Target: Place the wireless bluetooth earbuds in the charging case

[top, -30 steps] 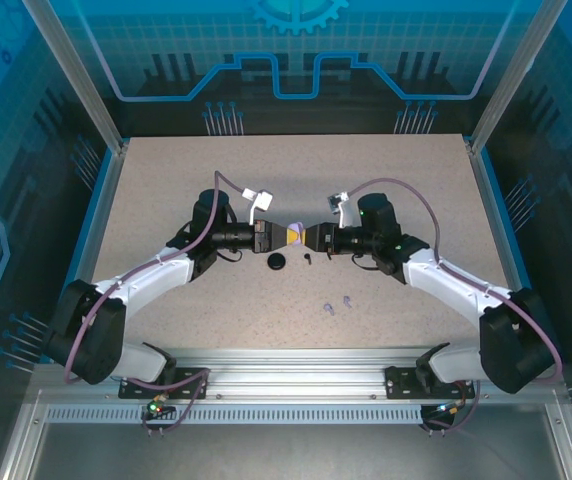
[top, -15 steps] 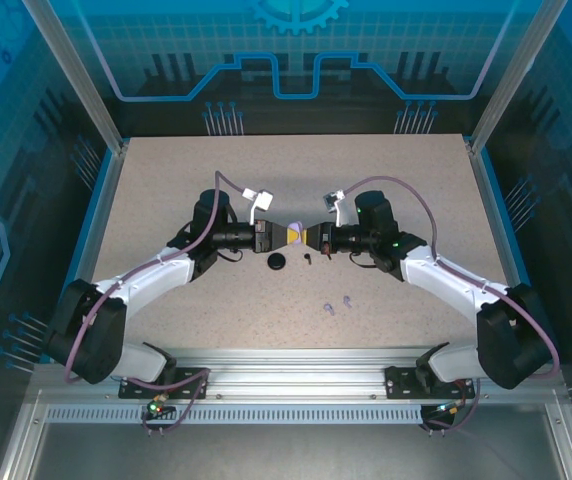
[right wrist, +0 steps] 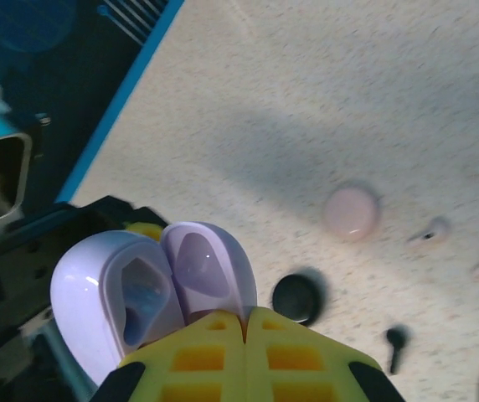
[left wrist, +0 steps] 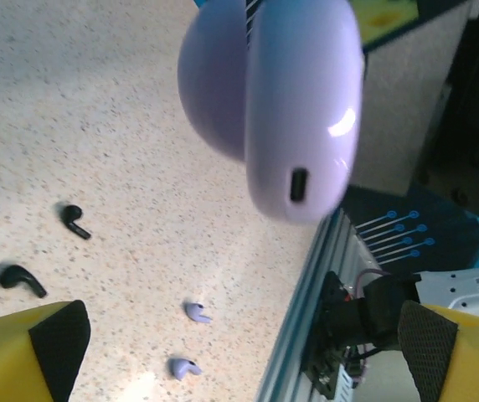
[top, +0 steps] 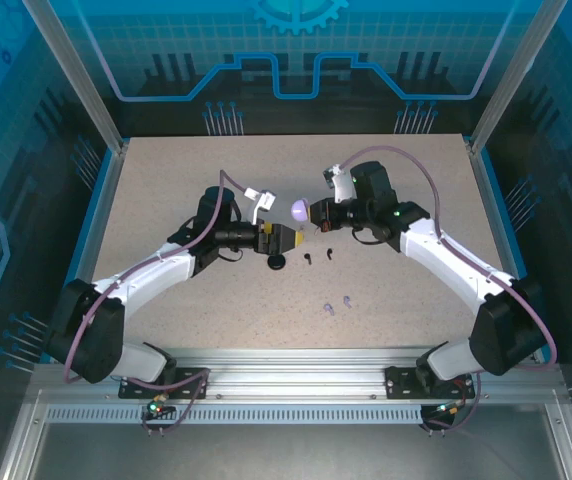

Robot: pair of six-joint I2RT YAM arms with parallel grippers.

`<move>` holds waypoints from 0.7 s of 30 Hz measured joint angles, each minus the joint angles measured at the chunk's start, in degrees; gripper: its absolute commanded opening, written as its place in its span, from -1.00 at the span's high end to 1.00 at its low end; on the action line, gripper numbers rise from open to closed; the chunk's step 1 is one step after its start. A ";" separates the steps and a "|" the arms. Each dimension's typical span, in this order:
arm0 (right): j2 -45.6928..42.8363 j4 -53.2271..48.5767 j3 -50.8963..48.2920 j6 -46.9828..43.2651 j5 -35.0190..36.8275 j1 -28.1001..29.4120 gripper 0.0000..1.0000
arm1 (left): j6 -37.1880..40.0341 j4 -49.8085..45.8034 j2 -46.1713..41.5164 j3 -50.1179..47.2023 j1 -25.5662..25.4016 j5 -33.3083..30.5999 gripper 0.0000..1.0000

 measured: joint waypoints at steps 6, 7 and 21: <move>6.38 -10.60 9.01 -13.40 7.17 -0.31 1.00 | 7.15 -8.55 0.02 4.59 2.27 -1.90 -0.98; 7.08 -11.91 9.60 -15.56 8.35 -0.31 1.00 | 8.48 -10.16 0.15 5.33 2.47 -1.97 -0.97; 8.76 -14.86 8.20 -31.89 10.78 -0.28 1.00 | 19.93 -29.18 14.78 19.34 4.68 5.60 -0.71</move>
